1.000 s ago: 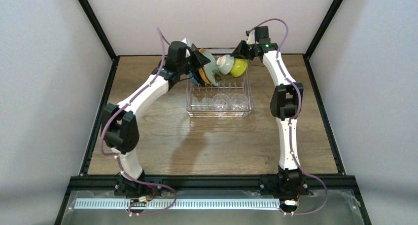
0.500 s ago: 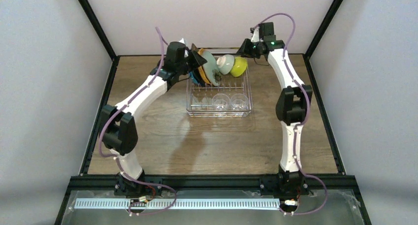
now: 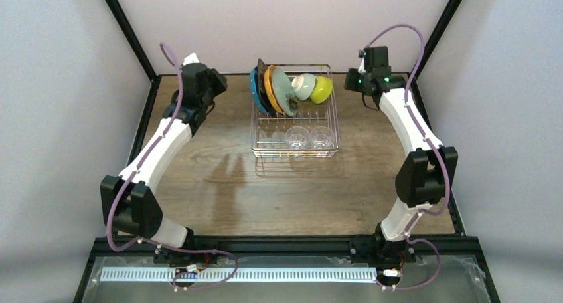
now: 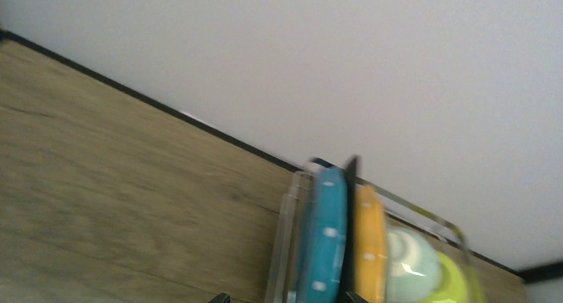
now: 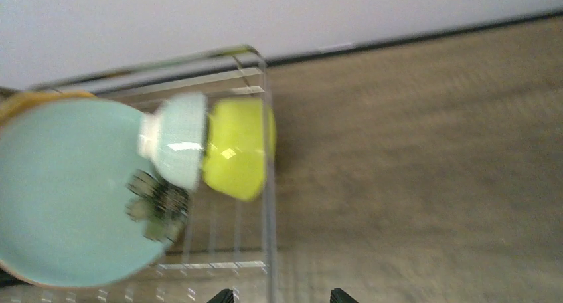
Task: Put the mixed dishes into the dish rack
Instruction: Reset both arms
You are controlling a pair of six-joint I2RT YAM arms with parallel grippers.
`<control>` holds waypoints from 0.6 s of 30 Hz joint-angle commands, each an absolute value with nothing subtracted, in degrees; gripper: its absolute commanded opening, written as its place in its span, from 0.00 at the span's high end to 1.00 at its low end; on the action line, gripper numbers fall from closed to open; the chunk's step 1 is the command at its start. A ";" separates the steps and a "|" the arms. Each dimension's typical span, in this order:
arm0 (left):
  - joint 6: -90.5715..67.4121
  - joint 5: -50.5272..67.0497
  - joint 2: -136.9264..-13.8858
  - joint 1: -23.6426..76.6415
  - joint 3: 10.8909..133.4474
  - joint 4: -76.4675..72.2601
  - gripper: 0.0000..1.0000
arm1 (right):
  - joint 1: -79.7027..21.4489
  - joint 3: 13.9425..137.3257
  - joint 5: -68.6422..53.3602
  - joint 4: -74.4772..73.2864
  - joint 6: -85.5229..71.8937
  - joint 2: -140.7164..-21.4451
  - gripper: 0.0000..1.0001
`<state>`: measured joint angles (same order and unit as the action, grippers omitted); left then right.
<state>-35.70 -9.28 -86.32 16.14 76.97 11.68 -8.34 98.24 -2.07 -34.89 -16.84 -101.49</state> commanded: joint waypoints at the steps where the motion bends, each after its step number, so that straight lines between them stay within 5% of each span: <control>1: -29.61 -20.04 -82.91 14.55 70.71 8.24 0.00 | -8.17 87.20 7.19 -30.73 -14.22 -95.24 0.13; 9: -25.83 -26.15 -77.73 14.15 59.35 0.60 0.00 | -8.18 75.44 12.75 -23.59 -12.88 -86.11 0.04; 18: -25.84 -26.09 -76.89 14.15 54.93 -2.02 0.00 | -8.20 71.60 12.98 -20.79 -12.12 -82.66 0.05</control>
<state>-26.81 -24.64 -77.82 14.39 56.03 1.13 -8.34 73.60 11.92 -23.90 -13.45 -84.99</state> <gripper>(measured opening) 0.993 0.951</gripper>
